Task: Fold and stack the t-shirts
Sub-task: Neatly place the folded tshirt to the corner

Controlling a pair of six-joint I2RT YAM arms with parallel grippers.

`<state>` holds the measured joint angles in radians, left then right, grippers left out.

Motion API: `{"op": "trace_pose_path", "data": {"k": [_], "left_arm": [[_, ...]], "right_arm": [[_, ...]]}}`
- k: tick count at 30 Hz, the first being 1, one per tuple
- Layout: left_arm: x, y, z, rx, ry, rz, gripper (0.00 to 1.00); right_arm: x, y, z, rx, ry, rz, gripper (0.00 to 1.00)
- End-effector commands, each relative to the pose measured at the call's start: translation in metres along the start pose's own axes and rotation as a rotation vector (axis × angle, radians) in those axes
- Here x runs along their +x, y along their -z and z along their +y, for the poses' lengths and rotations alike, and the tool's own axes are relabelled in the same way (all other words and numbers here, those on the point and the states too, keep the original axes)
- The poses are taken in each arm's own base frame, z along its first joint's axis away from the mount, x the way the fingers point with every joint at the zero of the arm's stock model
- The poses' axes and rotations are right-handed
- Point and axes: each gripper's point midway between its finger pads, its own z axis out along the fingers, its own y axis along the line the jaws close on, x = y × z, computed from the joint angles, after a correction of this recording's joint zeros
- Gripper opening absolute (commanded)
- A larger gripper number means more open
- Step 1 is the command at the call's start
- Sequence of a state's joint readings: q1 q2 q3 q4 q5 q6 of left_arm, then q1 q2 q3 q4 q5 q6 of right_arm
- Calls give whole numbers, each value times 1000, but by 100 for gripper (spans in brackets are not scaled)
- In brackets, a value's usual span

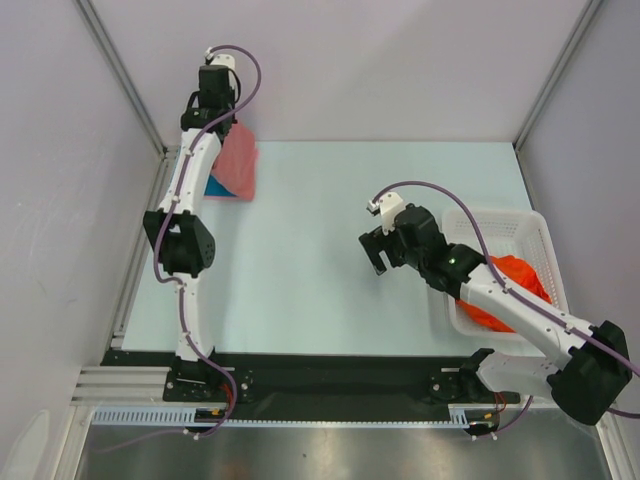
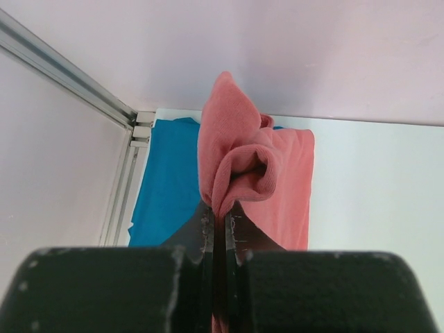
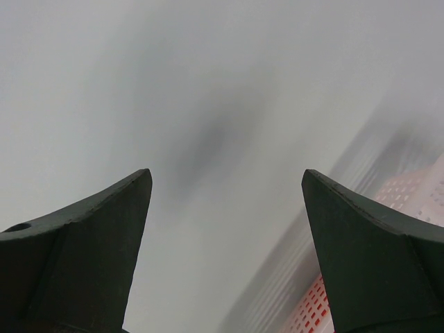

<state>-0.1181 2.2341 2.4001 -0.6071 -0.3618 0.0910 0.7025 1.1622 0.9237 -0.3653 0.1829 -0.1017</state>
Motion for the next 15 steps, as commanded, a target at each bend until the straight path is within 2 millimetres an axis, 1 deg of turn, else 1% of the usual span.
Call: {"op": "trace_pose_path", "data": {"k": [1,4,5,6,8,10,11,12,14,15], "left_arm": [[-49,8,21,-10,29,-145,0],[-40,-1,25,-10,15,-126,0],[-41,-2,27,-15,13,-129,0],[-38,-5,24,-2,8,-127,0],[-37,-12,28,4,9,-128,0],[-36,-16,25,31,9,-131,0],[-31,-21,25,34,4,-124,0],[-30,-25,23,39,-2,-128,0],[-30,-29,19,64,-14,-135,0],[-26,-34,16,74,-17,-132,0]], "right_arm": [[-25,1,-3,5,3,-48,95],[-27,-5,-2,0,9,-43,95],[-27,-8,-1,-2,10,-38,95],[-30,-8,-1,-3,11,-40,95],[-29,-13,0,-6,11,-28,95],[-31,-16,1,-9,11,-28,94],[-33,-17,1,-7,9,-29,94],[-31,-20,2,-11,11,-18,95],[-34,-23,2,-10,8,-19,95],[-35,-25,3,-12,8,-18,95]]}}
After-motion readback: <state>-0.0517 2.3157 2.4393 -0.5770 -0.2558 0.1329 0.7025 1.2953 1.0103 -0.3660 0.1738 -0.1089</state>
